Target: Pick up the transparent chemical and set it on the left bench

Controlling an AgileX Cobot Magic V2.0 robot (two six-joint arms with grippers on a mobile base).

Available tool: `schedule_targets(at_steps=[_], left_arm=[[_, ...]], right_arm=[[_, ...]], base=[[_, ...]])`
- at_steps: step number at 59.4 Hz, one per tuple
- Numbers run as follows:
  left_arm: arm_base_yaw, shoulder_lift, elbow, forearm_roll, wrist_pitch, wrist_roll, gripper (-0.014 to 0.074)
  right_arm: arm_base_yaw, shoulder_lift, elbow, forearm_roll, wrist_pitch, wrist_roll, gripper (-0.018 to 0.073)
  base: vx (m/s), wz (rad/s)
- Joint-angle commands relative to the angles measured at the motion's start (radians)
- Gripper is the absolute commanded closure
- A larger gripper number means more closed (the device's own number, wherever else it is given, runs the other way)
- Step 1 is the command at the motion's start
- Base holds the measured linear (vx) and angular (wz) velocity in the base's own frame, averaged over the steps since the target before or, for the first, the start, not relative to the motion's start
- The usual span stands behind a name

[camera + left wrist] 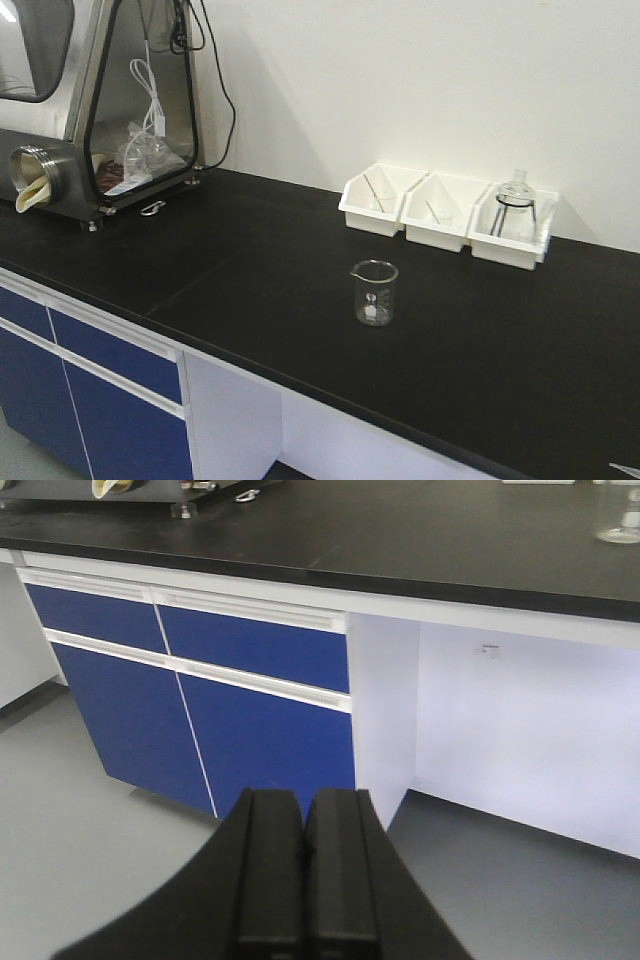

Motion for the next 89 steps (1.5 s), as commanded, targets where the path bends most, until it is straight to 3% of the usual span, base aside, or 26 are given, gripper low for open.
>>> schedule_targets(at_steps=[1, 50, 89], left_arm=[[-0.002, -0.019, 0.016, -0.001, -0.078, -0.008, 0.06], [-0.002, -0.019, 0.016, -0.001, -0.078, -0.008, 0.06], [-0.002, -0.019, 0.016, -0.001, -0.078, -0.008, 0.06]], right_arm=[[0.0, 0.006, -0.029, 0.021, -0.034, -0.002, 0.0562], [0.0, 0.006, -0.029, 0.021, -0.034, -0.002, 0.0562], [0.0, 0.006, -0.029, 0.027, -0.04, -0.002, 0.0562]], base=[[0.3, 0.16], [0.33, -0.14], [0.11, -0.12]])
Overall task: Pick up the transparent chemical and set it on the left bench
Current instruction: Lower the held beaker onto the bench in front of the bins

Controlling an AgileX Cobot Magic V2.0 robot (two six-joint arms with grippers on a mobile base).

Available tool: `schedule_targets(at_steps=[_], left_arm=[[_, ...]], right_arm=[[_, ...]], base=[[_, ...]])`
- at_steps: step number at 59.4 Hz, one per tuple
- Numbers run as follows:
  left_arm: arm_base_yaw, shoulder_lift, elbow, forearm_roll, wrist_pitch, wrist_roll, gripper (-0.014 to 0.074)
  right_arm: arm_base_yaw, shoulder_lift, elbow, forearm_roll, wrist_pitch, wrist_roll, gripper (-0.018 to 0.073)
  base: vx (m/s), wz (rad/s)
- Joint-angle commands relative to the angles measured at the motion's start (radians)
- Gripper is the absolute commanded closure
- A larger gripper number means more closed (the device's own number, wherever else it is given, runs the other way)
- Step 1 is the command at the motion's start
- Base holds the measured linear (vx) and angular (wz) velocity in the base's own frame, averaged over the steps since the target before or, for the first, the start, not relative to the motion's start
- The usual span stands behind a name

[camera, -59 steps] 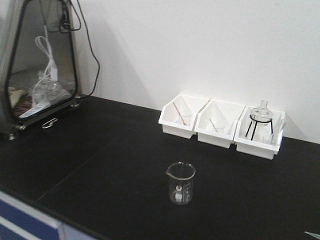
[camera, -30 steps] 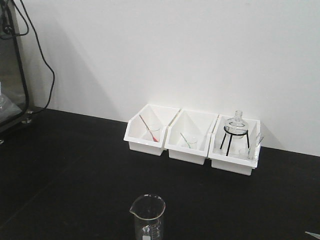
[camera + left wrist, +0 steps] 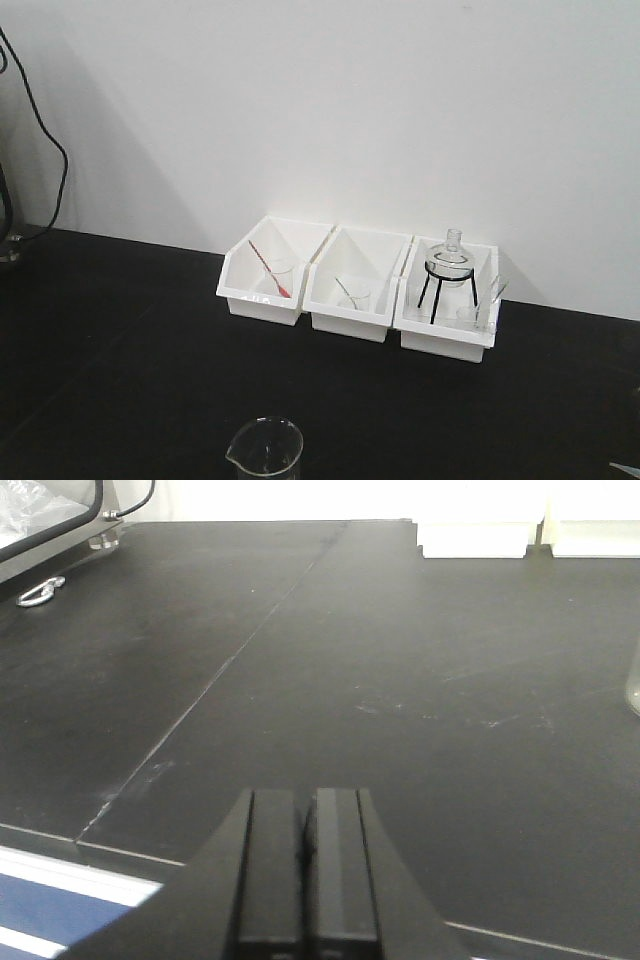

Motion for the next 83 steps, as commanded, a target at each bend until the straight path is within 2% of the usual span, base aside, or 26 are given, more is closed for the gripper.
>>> schedule_targets(at_steps=[1, 9, 16, 20, 27, 33, 39, 45, 49, 54, 59, 63, 68, 74, 83], left_arm=[[-0.002, -0.019, 0.016, -0.001, -0.078, -0.008, 0.06], [-0.002, -0.019, 0.016, -0.001, -0.078, -0.008, 0.06], [-0.002, -0.019, 0.016, -0.001, -0.078, -0.008, 0.06], [-0.002, -0.019, 0.016, -0.001, -0.078, -0.008, 0.06], [-0.002, -0.019, 0.016, -0.001, -0.078, -0.008, 0.06], [-0.002, -0.019, 0.016, -0.001, -0.078, -0.008, 0.06], [-0.002, -0.019, 0.016, -0.001, -0.078, -0.008, 0.06], [-0.002, -0.019, 0.016, -0.001, -0.078, -0.008, 0.06], [-0.002, -0.019, 0.016, -0.001, -0.078, -0.008, 0.06], [-0.002, -0.019, 0.016, -0.001, -0.078, -0.008, 0.06], [-0.002, -0.019, 0.016, -0.001, -0.078, -0.008, 0.06], [-0.002, -0.019, 0.016, -0.001, -0.078, -0.008, 0.06], [-0.002, -0.019, 0.016, -0.001, -0.078, -0.008, 0.06], [-0.002, -0.019, 0.016, -0.001, -0.078, -0.008, 0.06], [-0.002, -0.019, 0.016, -0.001, -0.078, -0.008, 0.06]], right_arm=[[0.0, 0.006, -0.029, 0.028, -0.043, -0.002, 0.0562], [0.0, 0.015, -0.035, 0.039, -0.076, -0.009, 0.0562], [0.003, 0.054, -0.052, 0.015, -0.233, 0.013, 0.0562], [0.003, 0.09, -0.093, -0.023, -0.303, 0.057, 0.0561], [0.003, 0.18, -0.203, -0.104, -0.308, 0.137, 0.0561], [0.004, 0.261, -0.288, -0.104, -0.348, 0.202, 0.0561], [0.05, 0.333, -0.348, -0.104, -0.359, 0.22, 0.0561], [0.175, 0.402, -0.386, -0.086, -0.303, 0.194, 0.056], [0.293, 0.456, -0.411, -0.039, -0.227, 0.143, 0.056], [0.461, 0.534, -0.452, 0.06, -0.115, 0.009, 0.056], [0.626, 0.617, -0.516, 0.21, 0.004, -0.167, 0.056], [0.715, 0.688, -0.568, 0.352, 0.04, -0.311, 0.056], [0.773, 0.78, -0.624, 0.512, 0.035, -0.459, 0.056], [0.803, 0.883, -0.681, 0.632, 0.03, -0.526, 0.056], [0.84, 1.007, -0.734, 0.625, -0.007, -0.526, 0.0559]], base=[[0.02, -0.04], [0.01, -0.02], [0.0, 0.0], [0.0, 0.0], [0.0, 0.0], [0.0, 0.0], [0.0, 0.0], [0.0, 0.0], [0.0, 0.0], [0.0, 0.0], [0.0, 0.0], [0.0, 0.0], [0.0, 0.0], [0.0, 0.0], [0.0, 0.0]])
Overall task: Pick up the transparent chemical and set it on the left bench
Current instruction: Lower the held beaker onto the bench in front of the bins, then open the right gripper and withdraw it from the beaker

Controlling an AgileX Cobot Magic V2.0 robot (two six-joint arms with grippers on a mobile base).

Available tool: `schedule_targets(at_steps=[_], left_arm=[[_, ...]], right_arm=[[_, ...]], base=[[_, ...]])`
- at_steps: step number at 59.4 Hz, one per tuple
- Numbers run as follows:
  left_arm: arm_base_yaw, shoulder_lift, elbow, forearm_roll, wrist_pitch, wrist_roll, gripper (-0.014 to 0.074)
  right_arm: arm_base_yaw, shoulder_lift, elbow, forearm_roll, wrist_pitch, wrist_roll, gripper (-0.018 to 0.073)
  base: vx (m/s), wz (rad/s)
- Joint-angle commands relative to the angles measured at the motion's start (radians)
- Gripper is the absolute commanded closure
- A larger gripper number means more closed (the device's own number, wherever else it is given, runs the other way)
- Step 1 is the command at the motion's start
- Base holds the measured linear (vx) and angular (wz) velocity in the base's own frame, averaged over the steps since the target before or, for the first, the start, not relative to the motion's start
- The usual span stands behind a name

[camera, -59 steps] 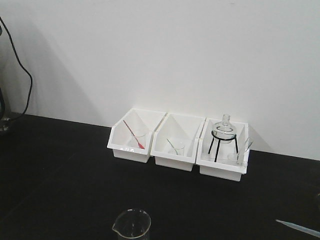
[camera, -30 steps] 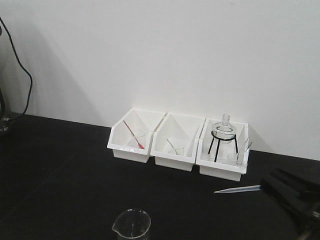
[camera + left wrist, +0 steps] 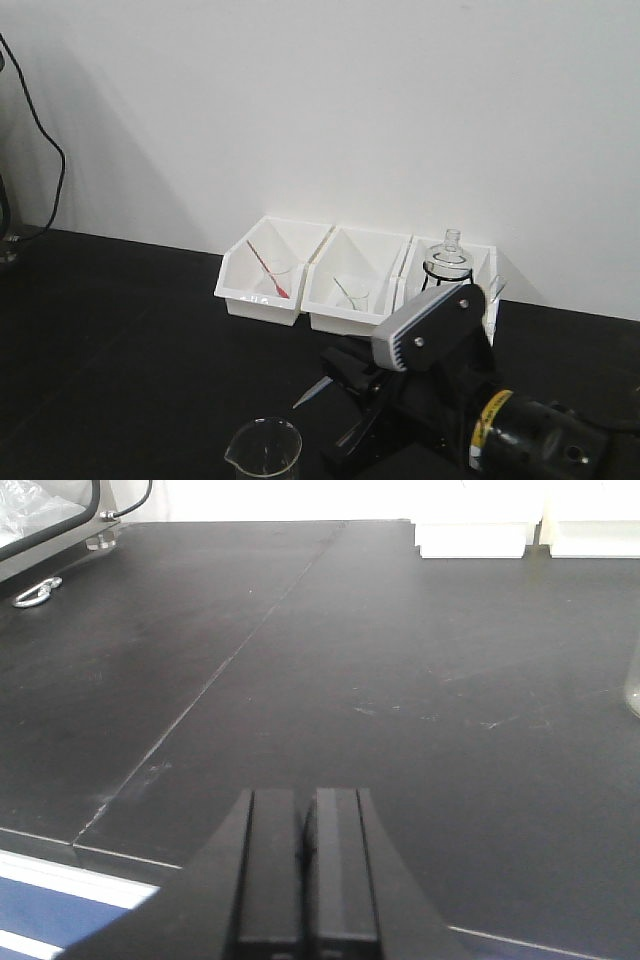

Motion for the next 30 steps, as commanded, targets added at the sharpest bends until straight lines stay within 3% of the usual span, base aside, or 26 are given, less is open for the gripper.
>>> schedule_targets(at_steps=[1, 18, 30], left_arm=[[-0.002, -0.019, 0.016, -0.001, -0.078, -0.008, 0.06], [-0.002, -0.019, 0.016, -0.001, -0.078, -0.008, 0.06], [-0.002, -0.019, 0.016, -0.001, -0.078, -0.008, 0.06]], right_arm=[[0.022, 0.031, -0.061, 0.015, -0.098, -0.017, 0.0559], [0.047, 0.193, -0.109, 0.017, -0.107, -0.016, 0.0503], [0.046, 0.235, -0.121, 0.043, -0.141, -0.016, 0.0294]], base=[[0.0, 0.0], [0.0, 0.0], [0.0, 0.0]])
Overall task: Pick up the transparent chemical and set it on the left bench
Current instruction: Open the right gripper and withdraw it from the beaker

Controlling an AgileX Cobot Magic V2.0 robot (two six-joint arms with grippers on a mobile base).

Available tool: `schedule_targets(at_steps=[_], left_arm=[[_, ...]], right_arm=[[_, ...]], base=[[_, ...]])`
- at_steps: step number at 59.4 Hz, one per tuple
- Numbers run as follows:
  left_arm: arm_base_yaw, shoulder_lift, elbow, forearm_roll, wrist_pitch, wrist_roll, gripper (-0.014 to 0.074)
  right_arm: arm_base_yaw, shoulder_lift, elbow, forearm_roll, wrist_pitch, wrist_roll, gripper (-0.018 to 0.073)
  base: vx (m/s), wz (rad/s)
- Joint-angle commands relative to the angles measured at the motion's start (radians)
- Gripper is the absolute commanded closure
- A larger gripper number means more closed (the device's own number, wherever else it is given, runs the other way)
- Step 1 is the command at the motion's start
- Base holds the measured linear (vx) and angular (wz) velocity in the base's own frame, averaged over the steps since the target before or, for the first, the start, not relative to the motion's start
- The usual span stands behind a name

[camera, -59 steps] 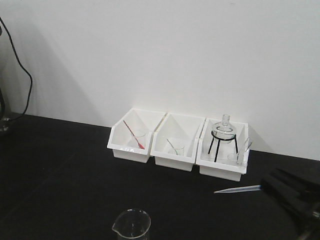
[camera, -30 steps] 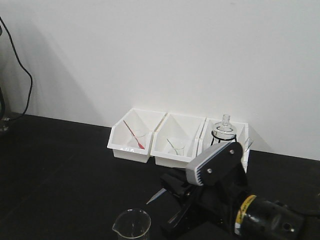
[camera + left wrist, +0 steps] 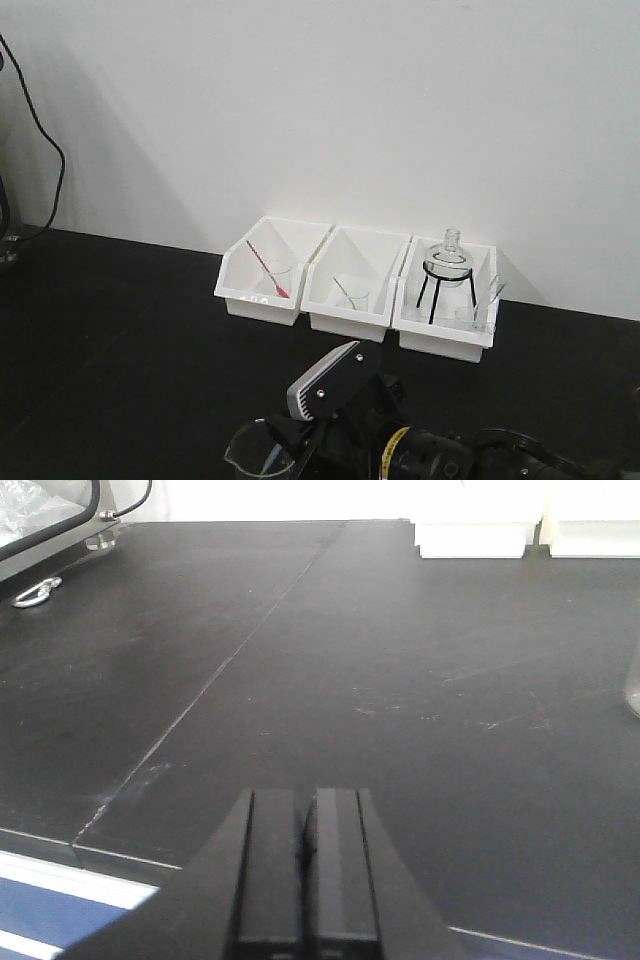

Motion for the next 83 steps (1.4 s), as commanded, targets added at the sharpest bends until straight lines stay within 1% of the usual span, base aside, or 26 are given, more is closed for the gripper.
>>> schedule_targets(at_steps=[1, 10, 16, 19, 25, 38, 46, 58, 68, 71, 73, 75, 77, 83], left_arm=[[-0.002, -0.019, 0.016, -0.001, -0.078, -0.008, 0.06], [-0.002, -0.019, 0.016, -0.001, -0.078, -0.008, 0.06], [-0.002, -0.019, 0.016, -0.001, -0.078, -0.008, 0.06], [-0.002, -0.019, 0.016, -0.001, -0.078, -0.008, 0.06], [-0.002, -0.019, 0.016, -0.001, -0.078, -0.008, 0.06], [-0.002, -0.019, 0.016, -0.001, -0.078, -0.008, 0.06], [-0.002, -0.019, 0.016, -0.001, -0.078, -0.008, 0.06], [-0.002, -0.019, 0.016, -0.001, -0.078, -0.008, 0.06], [-0.002, -0.019, 0.016, -0.001, -0.078, -0.008, 0.06], [-0.002, -0.019, 0.016, -0.001, -0.078, -0.008, 0.06], [-0.002, -0.019, 0.016, -0.001, -0.078, -0.008, 0.06], [-0.002, -0.019, 0.016, -0.001, -0.078, -0.008, 0.06], [-0.002, -0.019, 0.016, -0.001, -0.078, -0.008, 0.06], [-0.002, -0.019, 0.016, -0.001, -0.078, -0.008, 0.06]], right_arm=[[-0.003, -0.04, -0.045, 0.04, -0.098, -0.004, 0.0272], [-0.003, -0.04, -0.048, 0.099, -0.087, -0.002, 0.0038], [-0.003, -0.044, -0.046, 0.109, -0.083, -0.002, -0.0052], [-0.003, -0.062, -0.041, 0.112, -0.082, 0.003, -0.0066], [-0.003, -0.154, -0.004, 0.111, -0.027, 0.009, -0.0051], [-0.003, -0.523, 0.138, 0.112, 0.188, 0.009, 0.0023], [-0.003, -0.703, 0.189, 0.112, 0.261, 0.01, 0.0053], [-0.003, -0.871, 0.202, 0.112, 0.3, 0.01, 0.0085], [-0.003, -0.948, 0.202, 0.11, 0.299, 0.01, 0.0109], [-0.007, -0.967, 0.204, 0.109, 0.321, 0.003, 0.012], [-0.02, -0.988, 0.204, 0.112, 0.355, -0.008, 0.0131], [-0.049, -1.011, 0.204, 0.123, 0.395, -0.012, 0.0148], [-0.095, -1.038, 0.204, 0.138, 0.441, -0.012, 0.0169], [-0.29, -1.132, 0.22, 0.152, 0.557, -0.012, 0.0255]], base=[[0.0, 0.0], [0.0, 0.0], [0.0, 0.0], [0.0, 0.0], [0.0, 0.0], [0.0, 0.0], [0.0, 0.0], [0.0, 0.0], [0.0, 0.0], [0.0, 0.0], [0.0, 0.0], [0.0, 0.0], [0.0, 0.0], [0.0, 0.0]])
